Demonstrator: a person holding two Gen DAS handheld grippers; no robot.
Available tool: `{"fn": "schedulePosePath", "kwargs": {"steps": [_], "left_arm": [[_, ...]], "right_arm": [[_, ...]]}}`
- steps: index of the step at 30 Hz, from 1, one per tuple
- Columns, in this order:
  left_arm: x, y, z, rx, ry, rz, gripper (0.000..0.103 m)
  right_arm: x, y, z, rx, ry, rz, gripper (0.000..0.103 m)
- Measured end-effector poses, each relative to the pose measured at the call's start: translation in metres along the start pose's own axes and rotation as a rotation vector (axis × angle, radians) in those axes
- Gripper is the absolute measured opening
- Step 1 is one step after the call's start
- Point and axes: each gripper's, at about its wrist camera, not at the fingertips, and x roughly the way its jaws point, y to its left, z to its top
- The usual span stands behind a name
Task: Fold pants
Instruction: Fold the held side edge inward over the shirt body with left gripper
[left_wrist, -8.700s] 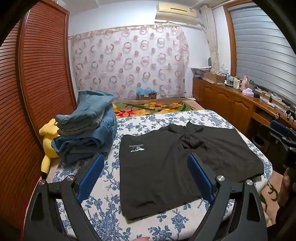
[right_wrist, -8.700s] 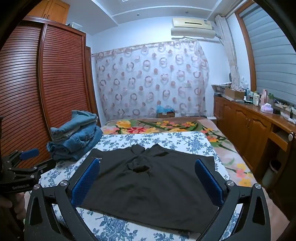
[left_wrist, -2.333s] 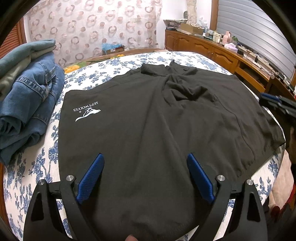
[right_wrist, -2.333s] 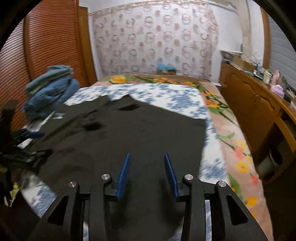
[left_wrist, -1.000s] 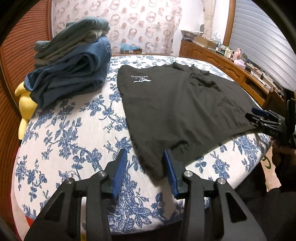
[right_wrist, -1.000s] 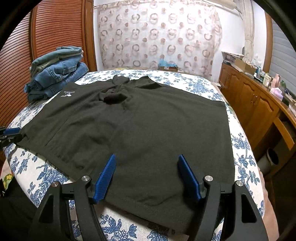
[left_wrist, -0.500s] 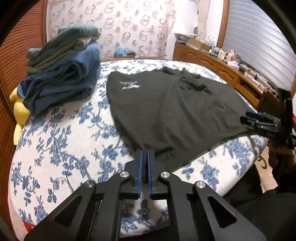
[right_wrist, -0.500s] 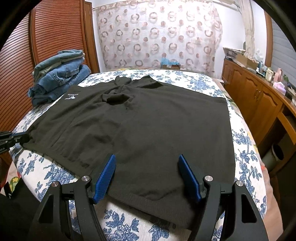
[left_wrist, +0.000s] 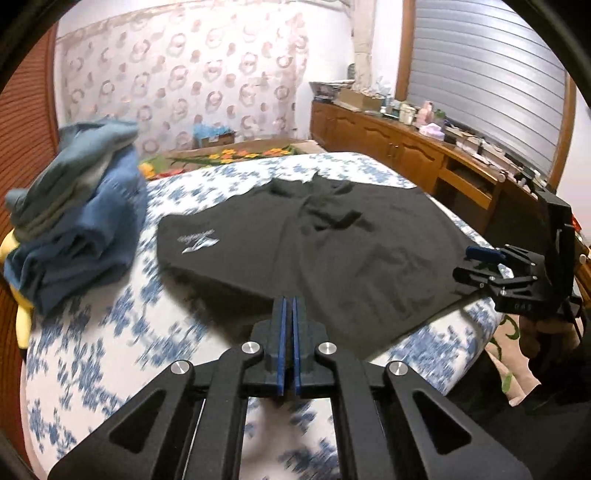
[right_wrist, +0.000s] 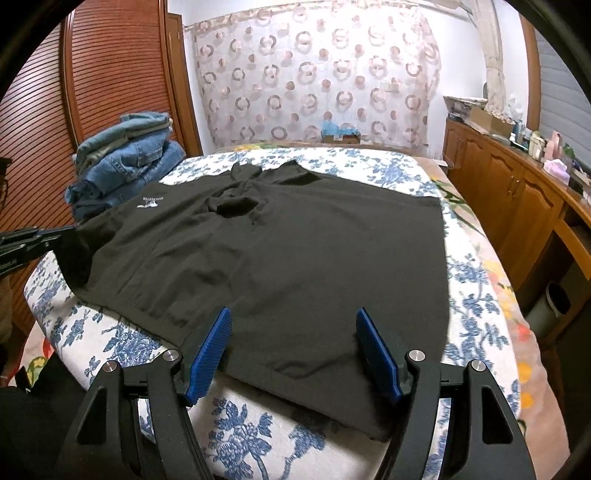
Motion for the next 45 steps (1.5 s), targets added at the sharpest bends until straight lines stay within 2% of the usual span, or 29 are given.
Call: {"fn": "schedulePosePath", "kwargs": {"steps": [16,19,21,23,25,27,28,33,40,43,44,45], "left_arm": [[0.026,-0.076,0.061,0.142,-0.019,-0.109,0.0],[0.023,-0.079,0.066,0.14,-0.032,-0.096,0.0],[0.018,-0.077,0.066,0.137,-0.039,-0.052,0.001],[0.015,-0.071,0.063,0.127,-0.03,-0.014,0.008],[0.011,-0.061,0.056,0.115,-0.019,0.026,0.036],[0.004,-0.049,0.046,0.094,-0.017,0.079,0.056],[-0.001,-0.042,0.04,0.078,-0.018,0.095,0.059],[-0.011,-0.02,0.016,0.015,0.007,0.115,0.064],[0.008,-0.023,0.0,0.036,0.062,0.093,0.064],[0.019,-0.022,-0.006,0.054,0.084,0.121,0.064],[0.021,-0.02,-0.008,0.052,0.084,0.127,0.064],[0.022,-0.02,-0.008,0.049,0.078,0.125,0.057]], "right_arm": [[-0.017,-0.025,-0.019,0.058,-0.045,-0.012,0.072],[-0.017,-0.027,-0.021,0.073,-0.046,-0.018,0.072],[-0.017,-0.028,-0.022,0.073,-0.045,-0.015,0.072],[-0.015,-0.028,-0.023,0.076,-0.045,-0.011,0.072],[-0.013,-0.027,-0.024,0.086,-0.041,-0.001,0.072],[-0.012,-0.029,-0.025,0.089,-0.04,0.007,0.072],[-0.011,-0.027,-0.025,0.087,-0.04,0.011,0.072],[-0.007,-0.026,-0.023,0.076,-0.039,0.019,0.072],[0.001,-0.02,-0.021,0.077,-0.046,0.015,0.072],[0.001,-0.017,-0.02,0.073,-0.043,0.014,0.072],[0.001,-0.016,-0.02,0.068,-0.042,0.015,0.072],[0.001,-0.016,-0.02,0.064,-0.042,0.013,0.072]]}}
